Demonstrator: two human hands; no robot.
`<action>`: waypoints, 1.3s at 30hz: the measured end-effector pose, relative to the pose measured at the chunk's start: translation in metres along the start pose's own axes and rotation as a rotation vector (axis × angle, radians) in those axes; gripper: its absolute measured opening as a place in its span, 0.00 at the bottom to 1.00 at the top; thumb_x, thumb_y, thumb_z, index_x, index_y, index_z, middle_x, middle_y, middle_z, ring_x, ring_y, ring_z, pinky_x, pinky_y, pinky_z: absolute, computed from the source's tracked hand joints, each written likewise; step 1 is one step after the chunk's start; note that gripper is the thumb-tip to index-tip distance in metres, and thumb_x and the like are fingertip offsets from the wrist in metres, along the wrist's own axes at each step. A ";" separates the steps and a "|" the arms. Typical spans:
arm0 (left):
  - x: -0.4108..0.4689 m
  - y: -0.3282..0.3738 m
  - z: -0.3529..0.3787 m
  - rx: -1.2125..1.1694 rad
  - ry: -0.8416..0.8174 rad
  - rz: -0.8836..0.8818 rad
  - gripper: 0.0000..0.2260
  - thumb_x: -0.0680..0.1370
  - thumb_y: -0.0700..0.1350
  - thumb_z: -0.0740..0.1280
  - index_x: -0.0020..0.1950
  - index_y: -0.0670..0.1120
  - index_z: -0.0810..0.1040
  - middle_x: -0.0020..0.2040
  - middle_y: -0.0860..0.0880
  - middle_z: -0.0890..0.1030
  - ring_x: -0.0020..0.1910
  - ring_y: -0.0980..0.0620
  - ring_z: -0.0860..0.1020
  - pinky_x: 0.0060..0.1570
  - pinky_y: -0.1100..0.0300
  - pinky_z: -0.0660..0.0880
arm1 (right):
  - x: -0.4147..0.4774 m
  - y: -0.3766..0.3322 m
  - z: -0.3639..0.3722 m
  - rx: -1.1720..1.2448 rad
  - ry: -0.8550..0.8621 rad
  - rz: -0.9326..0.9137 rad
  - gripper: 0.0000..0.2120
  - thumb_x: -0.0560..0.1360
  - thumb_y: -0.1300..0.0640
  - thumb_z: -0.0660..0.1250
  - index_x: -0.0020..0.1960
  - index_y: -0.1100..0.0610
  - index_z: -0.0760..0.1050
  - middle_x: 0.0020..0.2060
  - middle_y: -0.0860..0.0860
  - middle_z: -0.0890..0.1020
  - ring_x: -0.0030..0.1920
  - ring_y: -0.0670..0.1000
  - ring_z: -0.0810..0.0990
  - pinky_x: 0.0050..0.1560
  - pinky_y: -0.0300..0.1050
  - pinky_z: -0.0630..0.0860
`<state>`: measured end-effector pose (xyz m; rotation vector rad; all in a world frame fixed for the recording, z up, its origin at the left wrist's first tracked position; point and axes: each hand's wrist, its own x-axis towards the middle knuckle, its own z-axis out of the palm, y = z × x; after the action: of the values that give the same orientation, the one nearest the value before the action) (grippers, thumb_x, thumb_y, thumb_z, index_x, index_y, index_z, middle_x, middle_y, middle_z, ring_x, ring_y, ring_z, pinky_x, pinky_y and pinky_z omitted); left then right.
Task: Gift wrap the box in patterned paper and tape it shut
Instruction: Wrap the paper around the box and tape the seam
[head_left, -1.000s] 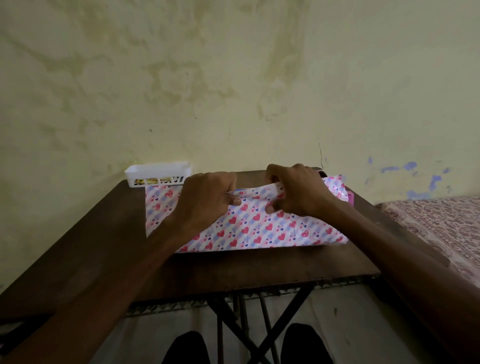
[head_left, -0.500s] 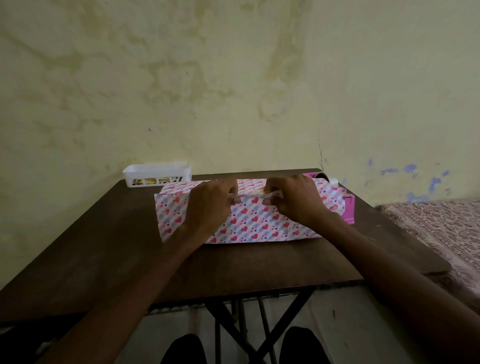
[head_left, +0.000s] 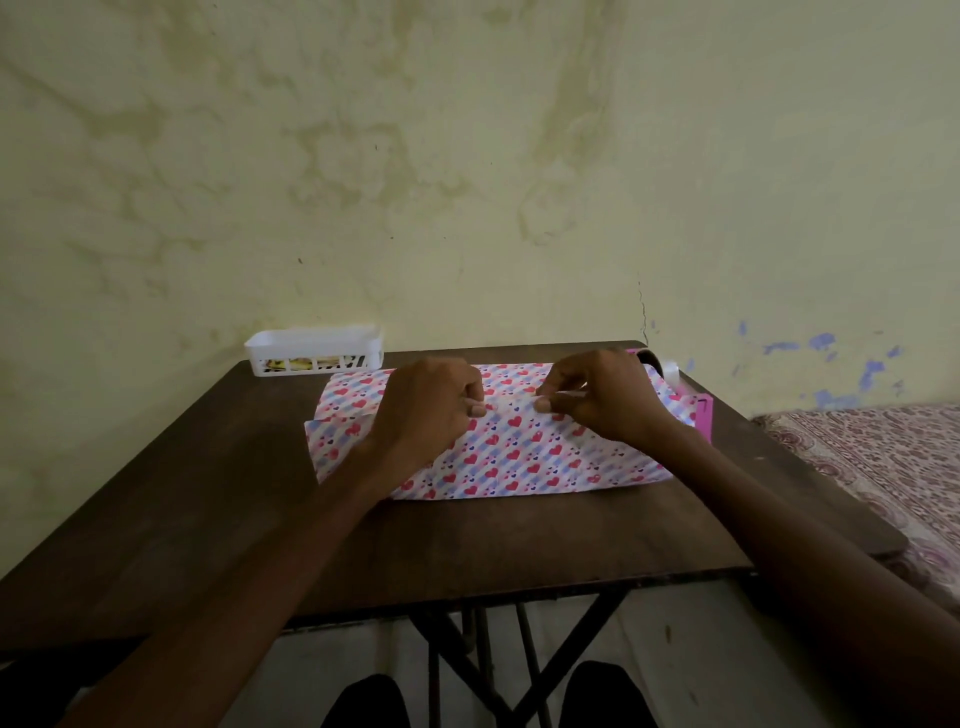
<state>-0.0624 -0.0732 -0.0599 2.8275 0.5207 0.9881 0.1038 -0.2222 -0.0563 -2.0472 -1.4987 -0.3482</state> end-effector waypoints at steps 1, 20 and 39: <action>0.001 0.000 -0.001 -0.002 -0.010 -0.012 0.06 0.72 0.47 0.75 0.44 0.45 0.84 0.42 0.49 0.83 0.38 0.55 0.78 0.47 0.64 0.75 | 0.002 -0.001 0.000 0.009 -0.004 0.021 0.06 0.72 0.48 0.75 0.43 0.51 0.84 0.42 0.45 0.85 0.43 0.44 0.81 0.41 0.38 0.74; 0.056 -0.013 -0.022 -0.219 -0.635 -0.217 0.06 0.72 0.38 0.72 0.48 0.45 0.85 0.43 0.51 0.83 0.42 0.58 0.78 0.46 0.61 0.75 | 0.021 0.010 -0.023 0.057 -0.341 0.087 0.08 0.69 0.52 0.77 0.41 0.46 0.78 0.43 0.45 0.83 0.45 0.43 0.80 0.46 0.37 0.75; 0.070 0.000 -0.028 -0.173 -0.836 -0.287 0.10 0.75 0.32 0.67 0.52 0.42 0.82 0.47 0.46 0.81 0.47 0.50 0.78 0.44 0.60 0.76 | 0.011 -0.020 -0.021 -0.221 0.114 0.046 0.08 0.72 0.65 0.71 0.44 0.53 0.81 0.42 0.47 0.82 0.44 0.47 0.79 0.45 0.43 0.77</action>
<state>-0.0288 -0.0488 0.0035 2.5745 0.6440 -0.2078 0.0910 -0.2218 -0.0278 -2.1875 -1.3946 -0.6260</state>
